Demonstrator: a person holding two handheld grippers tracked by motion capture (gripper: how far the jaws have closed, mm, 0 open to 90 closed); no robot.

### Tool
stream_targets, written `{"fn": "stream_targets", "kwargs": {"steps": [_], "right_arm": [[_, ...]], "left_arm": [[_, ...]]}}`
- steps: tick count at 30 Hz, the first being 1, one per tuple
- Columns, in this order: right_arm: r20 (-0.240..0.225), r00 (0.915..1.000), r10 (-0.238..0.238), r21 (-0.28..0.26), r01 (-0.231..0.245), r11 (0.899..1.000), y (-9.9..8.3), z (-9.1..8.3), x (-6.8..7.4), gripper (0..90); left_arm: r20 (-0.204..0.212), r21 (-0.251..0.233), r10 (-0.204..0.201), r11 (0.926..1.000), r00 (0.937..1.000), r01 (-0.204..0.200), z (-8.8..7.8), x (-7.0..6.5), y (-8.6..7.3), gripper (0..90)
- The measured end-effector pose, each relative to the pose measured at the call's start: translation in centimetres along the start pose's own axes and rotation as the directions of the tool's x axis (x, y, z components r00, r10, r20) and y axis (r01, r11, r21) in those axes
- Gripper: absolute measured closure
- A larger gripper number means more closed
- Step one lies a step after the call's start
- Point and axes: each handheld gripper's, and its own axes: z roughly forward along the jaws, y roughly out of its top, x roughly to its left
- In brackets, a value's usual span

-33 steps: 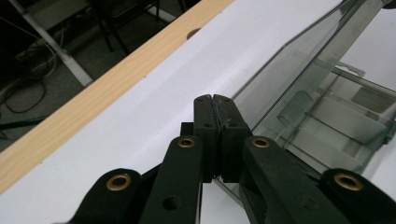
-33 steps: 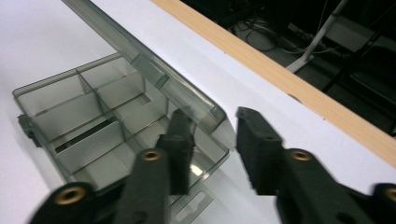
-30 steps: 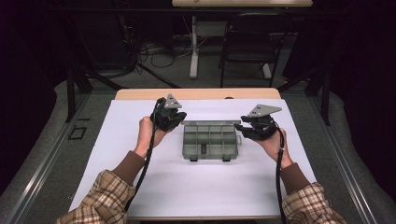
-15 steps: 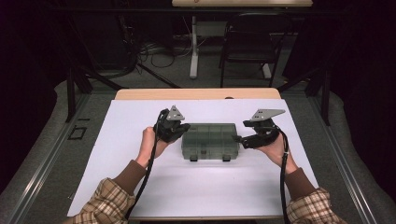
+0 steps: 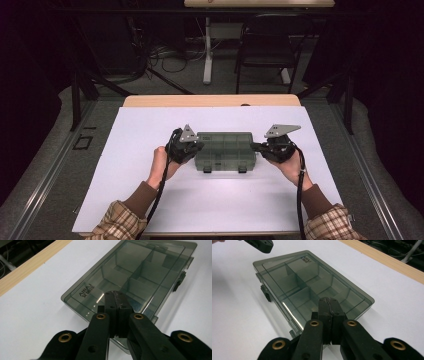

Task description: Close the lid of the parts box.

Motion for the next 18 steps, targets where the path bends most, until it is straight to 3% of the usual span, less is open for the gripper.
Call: {"fn": "stream_targets", "kwargs": {"steps": [7,18], "right_arm": [[0.022,0.9983,-0.054,0.031,0.053,0.998,-0.7,0.9,1.0,90.0],[0.021,0.9965,-0.081,0.061,0.08,0.995,-1.3,1.8,1.6,90.0]], "left_arm": [[0.012,0.004,0.002,1.0,0.9999,-0.002,0.1,-0.1,-0.3,89.9],[0.03,0.026,0.013,0.9996,0.9995,-0.014,0.8,-0.3,-1.0,89.9]]}}
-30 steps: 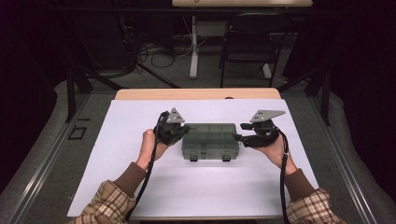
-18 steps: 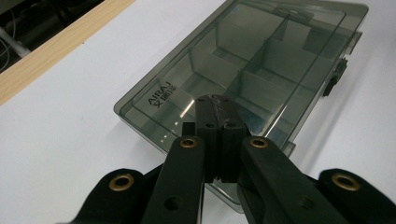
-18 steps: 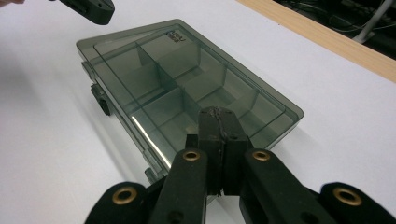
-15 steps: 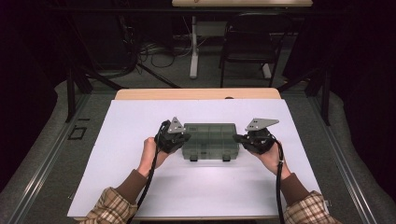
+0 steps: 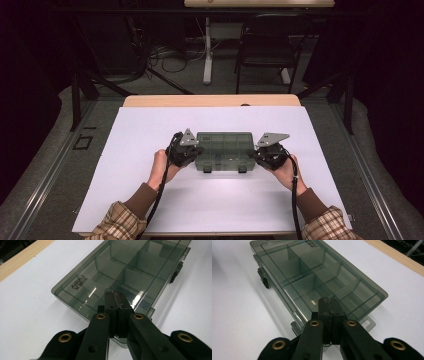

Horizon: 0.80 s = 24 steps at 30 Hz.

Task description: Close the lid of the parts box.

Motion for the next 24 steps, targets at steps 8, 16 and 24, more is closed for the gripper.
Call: {"fn": "stream_targets", "kwargs": {"steps": [8,16,24], "right_arm": [[0.002,0.9999,-0.011,0.021,0.01,1.0,-0.3,0.6,0.2,90.0],[-0.002,0.9998,-0.019,0.035,0.019,0.999,-0.6,1.2,0.3,90.0],[-0.005,0.9998,-0.019,0.038,0.019,0.999,-0.5,1.4,0.4,90.0]], "left_arm": [[0.011,0.031,0.019,0.9993,0.9998,-0.02,0.6,-0.4,-0.4,89.9],[0.015,0.043,0.025,0.9987,0.9996,-0.025,0.8,-0.5,-0.7,89.9],[0.014,0.045,0.029,0.9985,0.9995,-0.029,0.7,-0.5,-0.8,89.9]]}}
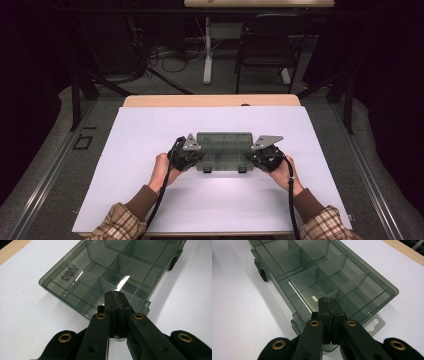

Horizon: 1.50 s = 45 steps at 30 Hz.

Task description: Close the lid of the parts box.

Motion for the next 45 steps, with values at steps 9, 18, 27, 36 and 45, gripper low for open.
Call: {"fn": "stream_targets", "kwargs": {"steps": [9,18,27,36,45], "right_arm": [[-0.005,0.9999,0.012,0.025,-0.012,1.0,-0.2,0.4,0.0,90.0],[-0.004,0.9994,0.033,0.014,-0.033,0.999,-0.3,0.4,-0.1,82.6],[-0.025,0.9964,0.081,0.017,-0.08,0.997,0.6,-0.3,0.0,29.6],[-0.07,0.9959,0.057,0.025,-0.055,0.998,0.9,-1.8,1.3,7.0],[-0.063,0.9964,0.056,0.029,-0.054,0.998,0.3,-4.1,2.0,2.7]], "left_arm": [[0.011,0.013,-0.015,0.9998,0.9998,0.014,0.4,0.1,-0.3,90.0],[0.016,0.014,-0.028,0.9995,0.9995,0.028,0.3,0.2,-0.3,84.9],[0.019,0.041,-0.054,0.9977,0.9983,0.053,-0.5,-0.1,0.2,36.7],[0.015,0.044,-0.052,0.9977,0.9985,0.052,-2.3,-0.4,-0.7,15.2],[-0.002,0.056,-0.047,0.9974,0.9989,0.047,-4.0,-1.1,-2.2,5.6]]}}
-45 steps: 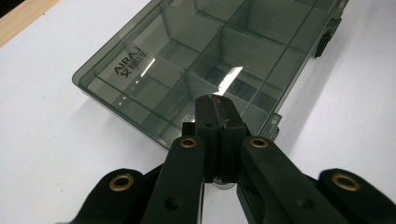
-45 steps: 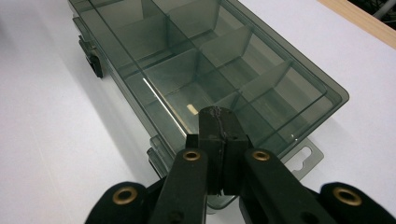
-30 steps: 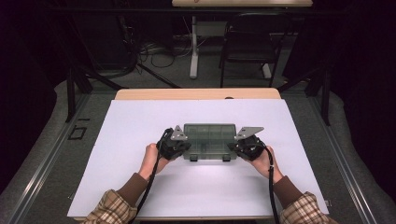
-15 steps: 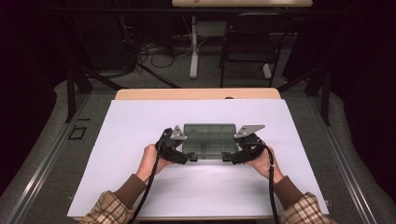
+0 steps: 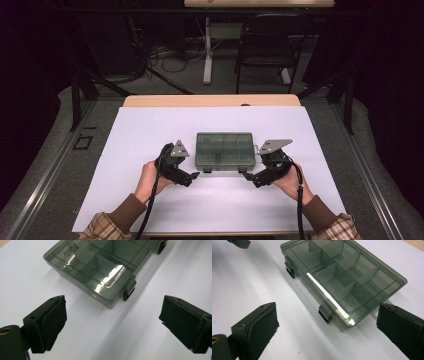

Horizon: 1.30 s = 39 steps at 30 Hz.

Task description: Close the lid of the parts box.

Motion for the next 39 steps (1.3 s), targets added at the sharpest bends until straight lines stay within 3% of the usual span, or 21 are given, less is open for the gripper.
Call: {"fn": "stream_targets", "kwargs": {"steps": [12,17,39], "right_arm": [[0.022,0.9998,0.002,0.013,-0.002,1.0,-2.0,-2.2,1.0,0.9],[0.036,0.9993,0.012,-0.005,-0.012,1.0,-2.8,-3.2,1.3,1.0],[0.068,0.9963,0.052,-0.013,-0.051,0.999,-6.5,-4.4,2.5,1.0]], "left_arm": [[-0.014,0.01,-0.02,0.9998,0.9997,0.02,-1.7,-0.9,-2.6,0.8],[-0.027,0.007,-0.021,0.9998,0.9994,0.021,-2.3,-1.4,-3.5,0.2],[-0.071,-0.012,-0.082,0.9966,0.9941,0.081,-4.7,-1.7,-8.1,0.0]]}}
